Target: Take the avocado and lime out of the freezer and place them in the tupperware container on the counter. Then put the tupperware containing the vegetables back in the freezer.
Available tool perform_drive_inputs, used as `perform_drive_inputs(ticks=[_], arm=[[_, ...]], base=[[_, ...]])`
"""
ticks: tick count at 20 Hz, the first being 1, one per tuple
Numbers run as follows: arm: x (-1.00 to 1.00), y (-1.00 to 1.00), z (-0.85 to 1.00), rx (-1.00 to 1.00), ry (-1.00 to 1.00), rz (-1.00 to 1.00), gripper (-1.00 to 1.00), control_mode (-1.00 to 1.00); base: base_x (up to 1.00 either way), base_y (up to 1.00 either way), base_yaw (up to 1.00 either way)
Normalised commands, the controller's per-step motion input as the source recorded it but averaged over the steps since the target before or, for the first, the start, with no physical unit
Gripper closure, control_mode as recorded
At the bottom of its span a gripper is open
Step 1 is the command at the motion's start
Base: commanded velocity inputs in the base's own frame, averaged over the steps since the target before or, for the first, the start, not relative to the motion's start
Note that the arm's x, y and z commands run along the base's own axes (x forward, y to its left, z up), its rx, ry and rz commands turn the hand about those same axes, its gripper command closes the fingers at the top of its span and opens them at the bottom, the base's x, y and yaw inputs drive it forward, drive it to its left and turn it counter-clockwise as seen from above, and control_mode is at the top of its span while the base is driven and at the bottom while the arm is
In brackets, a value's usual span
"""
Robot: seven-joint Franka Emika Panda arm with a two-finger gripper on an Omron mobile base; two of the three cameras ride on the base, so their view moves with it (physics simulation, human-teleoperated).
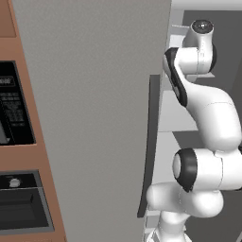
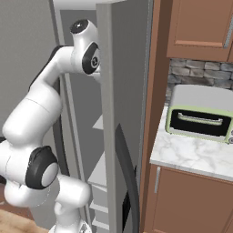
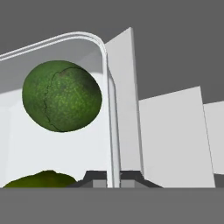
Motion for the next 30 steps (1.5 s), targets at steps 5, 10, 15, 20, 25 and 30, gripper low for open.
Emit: perform_drive_inputs(ticks=[5,10,15,20,25,30], arm=[[0.32,-0.06,-0.12,0.0,-0.01,0.0,1.0,-1.0],[0.27,-0.08,-0.18,0.0,0.0,0.0,1.0,-1.0],[0.23,-0.16,-0.16,0.0,0.0,0.0,1.0,-1.0],[0.27,-0.15,-0.19,0.0,0.0,0.0,1.0,-1.0],[0.29,-0.06,-0.17,0.0,0.0,0.0,-1.0,-1.0],[0.19,-0.05,-0.07,0.0,0.0,0.01,-1.0,-1.0]], base=[[0.0,0.0,0.0],[0.0,0.0,0.0],[0.0,0.0,0.0],[0.0,0.0,0.0],[0.0,0.0,0.0],[0.0,0.0,0.0]])
